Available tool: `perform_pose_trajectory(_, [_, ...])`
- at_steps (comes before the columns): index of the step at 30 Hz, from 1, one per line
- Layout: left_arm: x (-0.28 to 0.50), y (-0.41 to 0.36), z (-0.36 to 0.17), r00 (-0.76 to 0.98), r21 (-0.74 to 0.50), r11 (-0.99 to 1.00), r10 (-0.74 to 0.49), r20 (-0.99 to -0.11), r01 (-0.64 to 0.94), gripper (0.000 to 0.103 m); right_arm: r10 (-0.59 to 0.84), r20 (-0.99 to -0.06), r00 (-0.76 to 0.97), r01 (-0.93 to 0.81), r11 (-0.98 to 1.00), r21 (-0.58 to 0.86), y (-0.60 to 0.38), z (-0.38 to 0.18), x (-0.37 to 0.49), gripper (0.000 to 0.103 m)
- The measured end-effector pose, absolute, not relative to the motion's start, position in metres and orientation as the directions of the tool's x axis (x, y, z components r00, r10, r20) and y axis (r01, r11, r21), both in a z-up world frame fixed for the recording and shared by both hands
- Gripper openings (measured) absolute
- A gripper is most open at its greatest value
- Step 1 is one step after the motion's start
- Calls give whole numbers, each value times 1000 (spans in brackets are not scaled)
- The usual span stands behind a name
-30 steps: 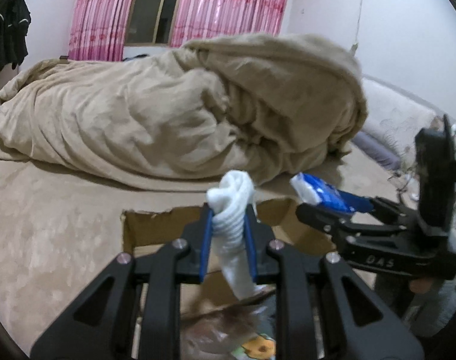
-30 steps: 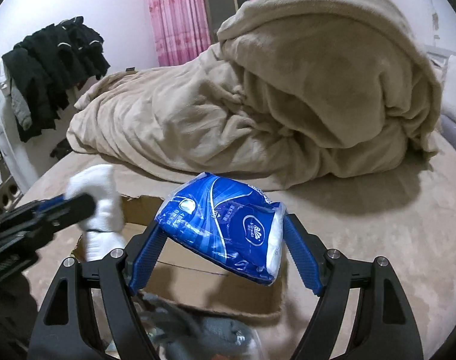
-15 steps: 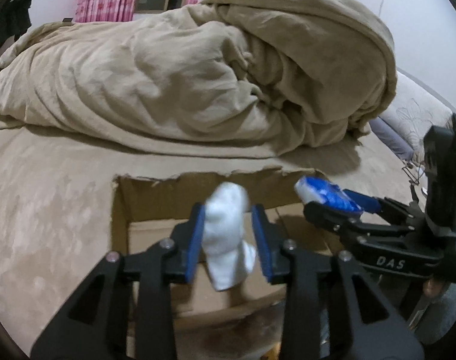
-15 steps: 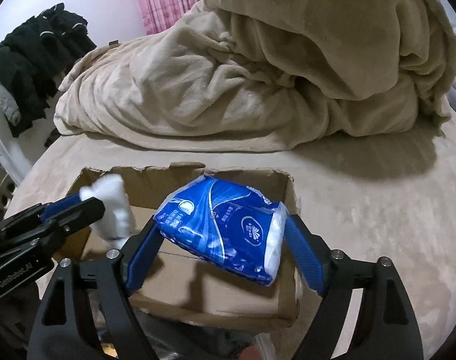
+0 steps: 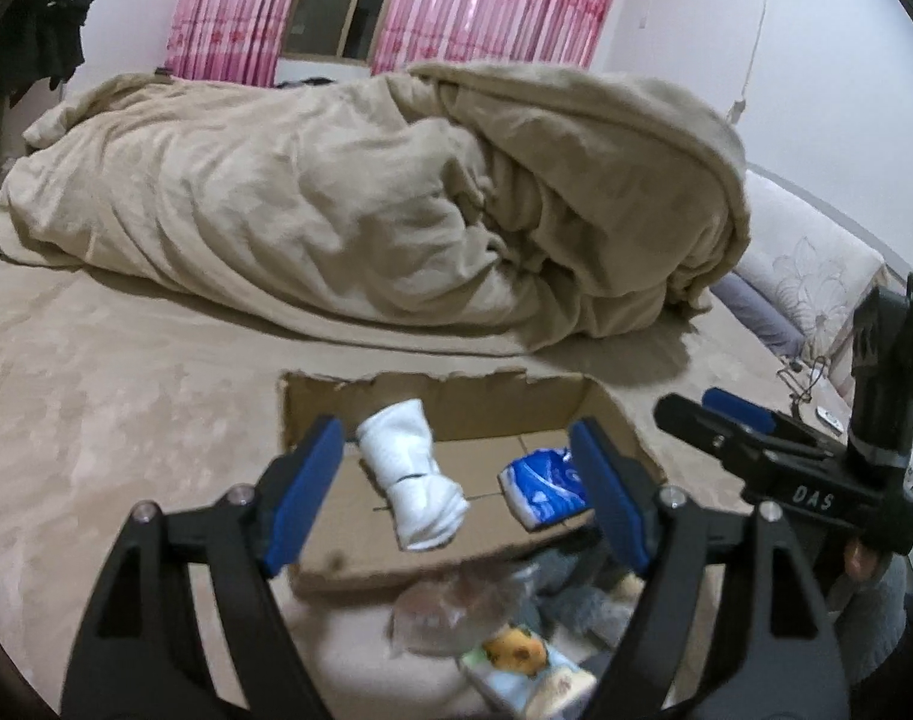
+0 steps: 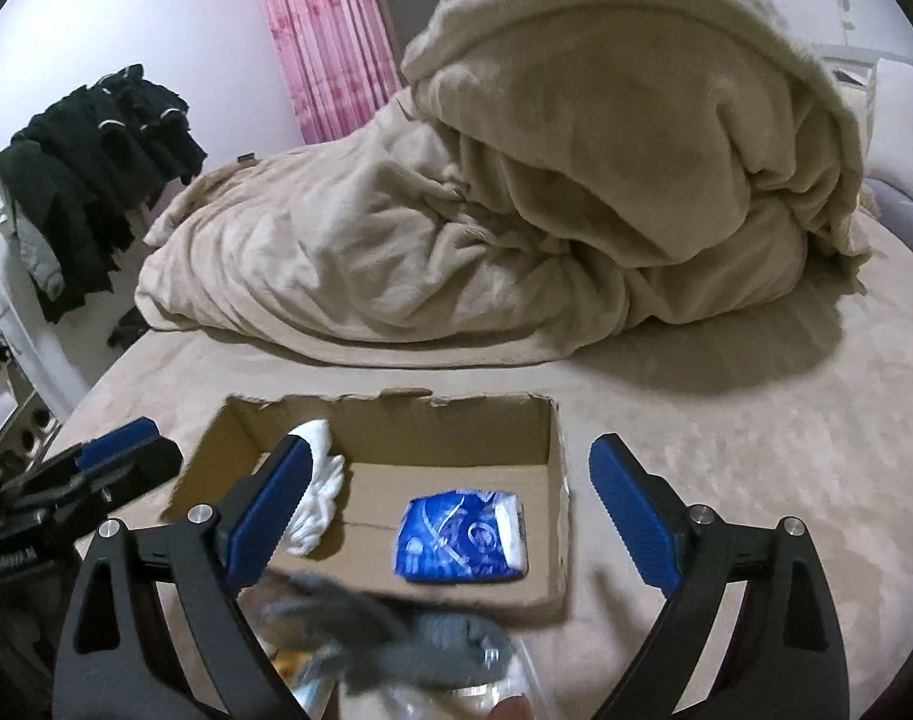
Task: Organize objects
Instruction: 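Grasp the cartoon tissue pack with the left gripper while the right gripper grasps the cotton swab bag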
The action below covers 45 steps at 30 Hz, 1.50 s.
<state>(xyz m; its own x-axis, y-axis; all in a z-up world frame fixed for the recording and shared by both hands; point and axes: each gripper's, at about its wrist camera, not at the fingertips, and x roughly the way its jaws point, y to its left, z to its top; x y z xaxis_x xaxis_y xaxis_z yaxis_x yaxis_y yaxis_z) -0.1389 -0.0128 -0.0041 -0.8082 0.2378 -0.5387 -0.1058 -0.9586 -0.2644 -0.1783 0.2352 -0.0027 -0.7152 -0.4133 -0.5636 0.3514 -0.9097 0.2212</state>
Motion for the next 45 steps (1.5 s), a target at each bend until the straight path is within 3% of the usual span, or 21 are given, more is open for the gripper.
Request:
perform_pose_trajectory(9, [-78,-34,11,-845,-268,-960,204,-494,-75,80,-409,-506,-759,379,-910,168,251,17,-119,95])
perform_pose_trajectory(14, [-58,-30,-3,-827,-245,-965,213,-521,-94,80,-396,-515,-760,380,-914,142,260,11,-103,95])
perform_pose_trajectory(28, [-64,20,-63,-695,-243,-954,295,-656,-176,80,-398,-606,-689,419,-901,115,258,-35,-97,95])
perform_pose_trajectory(33, [-72,38,-86,-664,-197,-962,273,-697,-188,80,-385,-653,-652,425,-899,106,251,-58,-103,95])
perform_pose_trajectory(45, [-87,54,-108,-621,-209,-952,305,-722,-224,80,-380,-744,-549,429,-893,140,245,-101,-119,95])
